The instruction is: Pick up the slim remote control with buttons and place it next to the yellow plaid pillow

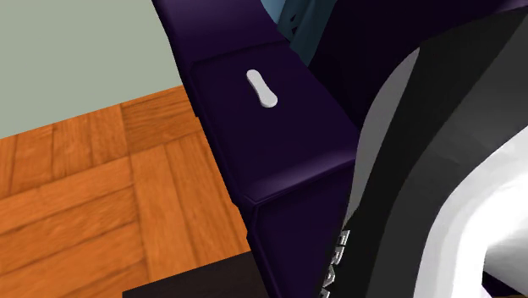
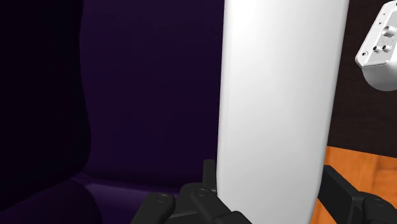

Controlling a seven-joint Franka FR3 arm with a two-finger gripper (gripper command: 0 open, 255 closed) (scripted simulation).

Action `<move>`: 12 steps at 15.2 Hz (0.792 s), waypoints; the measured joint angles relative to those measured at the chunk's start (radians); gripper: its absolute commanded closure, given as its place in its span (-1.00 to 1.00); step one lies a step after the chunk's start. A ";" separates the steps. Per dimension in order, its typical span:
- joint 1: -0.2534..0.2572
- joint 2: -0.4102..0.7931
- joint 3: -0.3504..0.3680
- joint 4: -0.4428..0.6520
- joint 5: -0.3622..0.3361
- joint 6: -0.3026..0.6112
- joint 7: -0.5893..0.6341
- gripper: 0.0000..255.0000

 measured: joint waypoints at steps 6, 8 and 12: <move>-0.028 -0.032 -0.071 -0.018 -0.047 0.016 -0.088 1.00; -0.033 -0.042 -0.072 -0.052 -0.054 0.040 -0.082 1.00; -0.042 -0.062 -0.079 -0.117 -0.067 0.087 -0.073 1.00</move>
